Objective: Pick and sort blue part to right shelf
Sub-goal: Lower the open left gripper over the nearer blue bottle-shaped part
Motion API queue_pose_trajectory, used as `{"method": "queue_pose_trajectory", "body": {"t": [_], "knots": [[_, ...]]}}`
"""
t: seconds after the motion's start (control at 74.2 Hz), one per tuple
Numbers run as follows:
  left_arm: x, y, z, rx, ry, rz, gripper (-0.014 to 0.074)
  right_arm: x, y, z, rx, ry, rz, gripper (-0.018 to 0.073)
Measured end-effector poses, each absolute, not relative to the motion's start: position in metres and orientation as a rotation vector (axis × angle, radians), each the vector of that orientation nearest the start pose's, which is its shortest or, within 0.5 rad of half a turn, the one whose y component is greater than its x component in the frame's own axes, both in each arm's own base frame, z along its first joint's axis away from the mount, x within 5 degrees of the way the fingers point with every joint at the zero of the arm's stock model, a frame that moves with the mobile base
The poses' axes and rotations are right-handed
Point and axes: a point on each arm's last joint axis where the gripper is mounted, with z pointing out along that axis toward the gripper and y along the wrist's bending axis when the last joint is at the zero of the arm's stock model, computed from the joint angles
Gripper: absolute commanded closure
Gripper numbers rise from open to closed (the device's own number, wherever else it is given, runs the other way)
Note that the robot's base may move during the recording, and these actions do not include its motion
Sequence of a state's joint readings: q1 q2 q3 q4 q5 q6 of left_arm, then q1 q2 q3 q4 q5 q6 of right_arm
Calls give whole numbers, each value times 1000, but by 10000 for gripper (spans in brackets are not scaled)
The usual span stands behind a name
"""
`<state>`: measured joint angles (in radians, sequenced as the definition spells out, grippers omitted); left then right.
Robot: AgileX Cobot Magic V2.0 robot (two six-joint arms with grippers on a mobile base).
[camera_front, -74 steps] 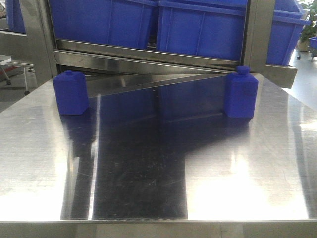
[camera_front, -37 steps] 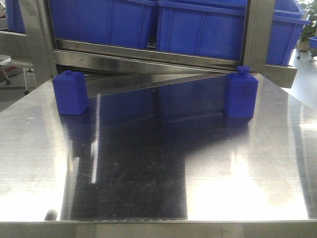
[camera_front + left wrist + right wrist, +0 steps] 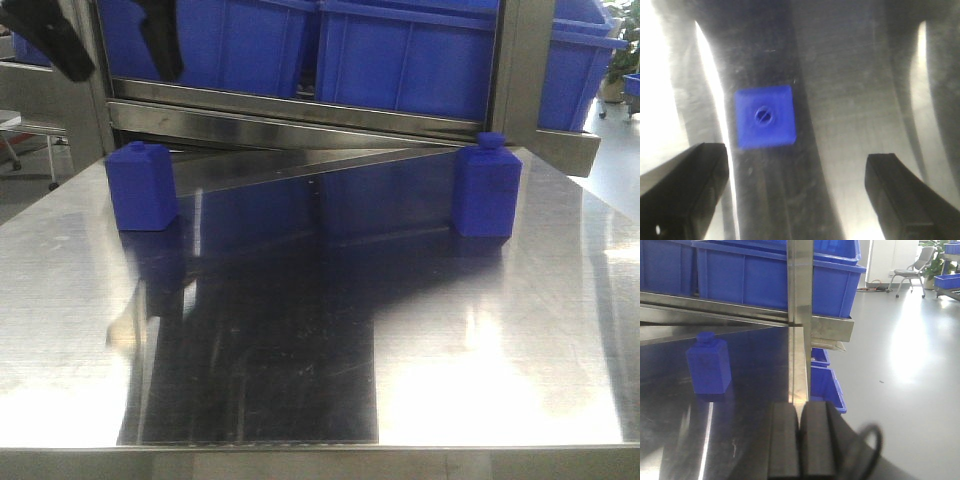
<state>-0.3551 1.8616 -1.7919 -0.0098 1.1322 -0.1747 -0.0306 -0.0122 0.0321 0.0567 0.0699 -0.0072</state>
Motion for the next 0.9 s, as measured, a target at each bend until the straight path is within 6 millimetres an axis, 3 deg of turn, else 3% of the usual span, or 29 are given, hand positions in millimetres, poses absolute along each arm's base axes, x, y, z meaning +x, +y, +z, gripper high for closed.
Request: {"method": "queue_pose_trajectory", "body": {"t": [0.229, 0.499, 0.903], "knots": [[411, -141, 292, 99, 2757, -143, -24, 57, -1, 197, 60, 1572, 18, 502], [426, -125, 271, 26, 2795, -117, -24, 57, -1, 197, 60, 1572, 18, 502], [434, -129, 242, 123, 2862, -136, -24, 57, -1, 197, 60, 1572, 18, 502]]}}
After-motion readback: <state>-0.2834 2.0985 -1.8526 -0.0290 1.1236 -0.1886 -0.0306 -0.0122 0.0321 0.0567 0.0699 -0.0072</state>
